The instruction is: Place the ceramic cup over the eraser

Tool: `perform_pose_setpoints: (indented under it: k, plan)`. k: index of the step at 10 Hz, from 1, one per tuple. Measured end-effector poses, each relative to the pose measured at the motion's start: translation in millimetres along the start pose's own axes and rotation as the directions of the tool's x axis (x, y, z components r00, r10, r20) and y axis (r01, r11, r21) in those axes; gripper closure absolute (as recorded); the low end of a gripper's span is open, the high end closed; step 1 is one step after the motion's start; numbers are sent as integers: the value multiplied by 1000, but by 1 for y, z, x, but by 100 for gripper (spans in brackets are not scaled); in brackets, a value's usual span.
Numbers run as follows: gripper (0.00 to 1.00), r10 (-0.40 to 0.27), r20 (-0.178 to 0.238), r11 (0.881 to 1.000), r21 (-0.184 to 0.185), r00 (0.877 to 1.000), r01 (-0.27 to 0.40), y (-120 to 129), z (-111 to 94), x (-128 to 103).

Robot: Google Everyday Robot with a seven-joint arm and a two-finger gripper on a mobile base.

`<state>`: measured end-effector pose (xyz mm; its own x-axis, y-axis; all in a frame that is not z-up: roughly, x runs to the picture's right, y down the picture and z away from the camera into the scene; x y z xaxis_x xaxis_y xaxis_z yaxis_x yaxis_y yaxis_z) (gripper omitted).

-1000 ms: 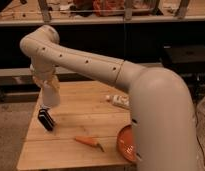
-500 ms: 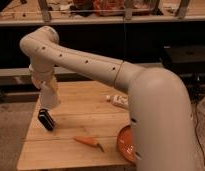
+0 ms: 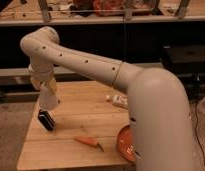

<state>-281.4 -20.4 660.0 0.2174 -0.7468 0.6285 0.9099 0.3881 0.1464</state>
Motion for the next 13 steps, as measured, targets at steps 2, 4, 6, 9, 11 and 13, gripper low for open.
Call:
perform_pose_setpoints:
  k: [2,4,6,9,11,13]
  plan:
    - [92,1,15,1000,1,1000,-1,0,2,-2]
    - [92,2,29,1000,2,1000,-3,1,3,-4]
    - [92,5,47,1000,4,999,-5,1,5,-6]
    - [92,9,63,1000,6,998,-10,2,6,-8]
    - [92,11,75,1000,7,997,-11,3,7,-9]
    - [92,13,86,1000,7,996,-13,3,8,-11]
